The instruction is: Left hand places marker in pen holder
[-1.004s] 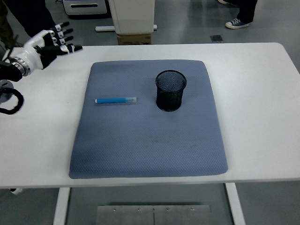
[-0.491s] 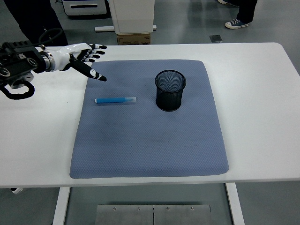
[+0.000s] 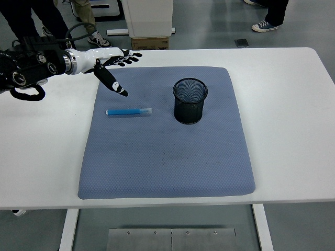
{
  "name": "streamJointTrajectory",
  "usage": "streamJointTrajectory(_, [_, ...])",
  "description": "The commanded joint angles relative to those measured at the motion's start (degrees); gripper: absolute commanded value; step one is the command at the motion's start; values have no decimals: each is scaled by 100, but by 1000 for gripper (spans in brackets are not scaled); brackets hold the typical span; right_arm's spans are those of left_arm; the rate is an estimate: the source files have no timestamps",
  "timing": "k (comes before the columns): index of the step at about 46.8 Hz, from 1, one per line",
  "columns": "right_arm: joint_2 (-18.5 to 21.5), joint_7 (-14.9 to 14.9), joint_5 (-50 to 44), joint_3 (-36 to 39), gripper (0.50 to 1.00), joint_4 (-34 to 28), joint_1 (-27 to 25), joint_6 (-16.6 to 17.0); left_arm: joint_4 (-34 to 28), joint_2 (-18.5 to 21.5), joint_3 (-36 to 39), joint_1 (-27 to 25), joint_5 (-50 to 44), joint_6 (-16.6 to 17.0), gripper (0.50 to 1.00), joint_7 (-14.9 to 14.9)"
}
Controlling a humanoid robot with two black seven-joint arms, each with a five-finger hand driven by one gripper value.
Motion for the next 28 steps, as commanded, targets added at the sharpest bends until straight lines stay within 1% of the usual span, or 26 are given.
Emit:
streamJointTrajectory(1, [0,1,0,0,1000,0,0,0,-34,-133,298,-9,26,2,1000,1])
streamJointTrajectory(7, [0,1,0,0,1000,0,0,0,-43,-274,519,-158,149,-7,1000,19])
streamJointTrajectory(15, [0,1,0,0,1000,0,0,0,-113,-371,528,-299,755,-16,1000,19])
streamJointTrajectory(24, [0,1,0,0,1000,0,0,0,-157,-467,519,-448,957,-104,1000,63])
streamJointTrajectory(26, [0,1,0,0,1000,0,0,0,-148,-494,519,-501,993,-174,1000,124])
streamJointTrajectory(28, [0,1,0,0,1000,0,0,0,-157,-520,528,-562,1019,-270,1000,281])
